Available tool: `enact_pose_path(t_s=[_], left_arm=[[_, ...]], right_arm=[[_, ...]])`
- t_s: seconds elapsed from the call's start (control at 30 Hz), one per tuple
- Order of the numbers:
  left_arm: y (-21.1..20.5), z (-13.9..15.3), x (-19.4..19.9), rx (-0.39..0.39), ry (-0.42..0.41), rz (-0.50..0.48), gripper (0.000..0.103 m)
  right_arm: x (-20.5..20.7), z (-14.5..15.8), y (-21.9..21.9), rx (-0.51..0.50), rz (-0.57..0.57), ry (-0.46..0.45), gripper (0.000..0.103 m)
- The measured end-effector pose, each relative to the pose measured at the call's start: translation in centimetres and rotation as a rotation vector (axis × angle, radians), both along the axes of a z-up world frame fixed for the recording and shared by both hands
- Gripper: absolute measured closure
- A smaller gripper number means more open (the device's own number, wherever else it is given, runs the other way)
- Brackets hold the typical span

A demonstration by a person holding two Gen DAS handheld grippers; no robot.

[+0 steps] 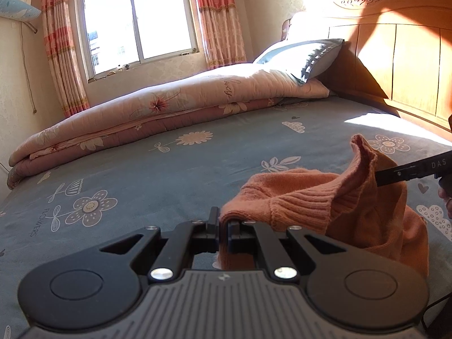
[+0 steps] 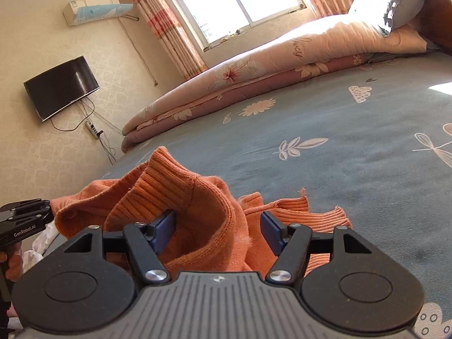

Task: Fold clothes
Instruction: 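Close the left gripper on the sweater while the right gripper closes on the ribbed hem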

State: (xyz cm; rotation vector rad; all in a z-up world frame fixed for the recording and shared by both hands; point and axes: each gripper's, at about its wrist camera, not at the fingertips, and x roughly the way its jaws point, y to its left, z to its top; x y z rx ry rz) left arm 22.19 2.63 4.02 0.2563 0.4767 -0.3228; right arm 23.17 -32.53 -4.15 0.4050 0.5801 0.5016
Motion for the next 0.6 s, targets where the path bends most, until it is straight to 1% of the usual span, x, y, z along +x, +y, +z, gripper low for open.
enact_pose_path(t_s=[0.1, 0.17, 0.2, 0.27, 0.3, 0.33, 0.37, 0.43, 0.47, 0.6], left_arm=[[0.3, 0.0, 0.4, -0.015, 0.018, -0.010, 0.100], [0.6, -0.1, 0.7, -0.029, 0.036, -0.010, 0.099], [0.8, -0.1, 0.8, -0.036, 0.045, -0.009, 0.099], [1.1, -0.3, 1.1, -0.037, 0.061, -0.004, 0.099], [1.1, -0.4, 1.2, -0.036, 0.065, 0.000, 0.099], [1.2, -0.5, 1.2, -0.035, 0.068, 0.002, 0.099], [1.3, -0.6, 1.2, -0.038, 0.068, -0.001, 0.099], [1.3, -0.8, 1.0, -0.039, 0.069, -0.015, 0.099], [1.3, -1.0, 0.8, -0.032, 0.070, -0.024, 0.096], [0.9, -2.1, 0.1, 0.020, 0.057, -0.076, 0.093]], right_arm=[[-0.5, -0.5, 0.5, -0.015, 0.066, -0.003, 0.034], [-1.4, 0.0, 1.3, -0.053, 0.122, -0.030, 0.042], [-2.0, 0.4, 1.8, -0.080, 0.152, -0.053, 0.048], [-2.5, 1.4, 2.8, -0.181, 0.158, -0.068, 0.069], [-2.8, 1.9, 3.3, -0.234, 0.159, -0.074, 0.089], [-3.0, 2.4, 3.8, -0.286, 0.160, -0.081, 0.093], [-3.2, 2.9, 4.3, -0.339, 0.161, -0.087, 0.095], [-3.4, 3.5, 4.9, -0.409, 0.167, -0.066, 0.096], [-3.5, 3.8, 5.2, -0.447, 0.169, -0.056, 0.096], [-3.8, 5.7, 6.1, -0.543, 0.224, -0.022, 0.097]])
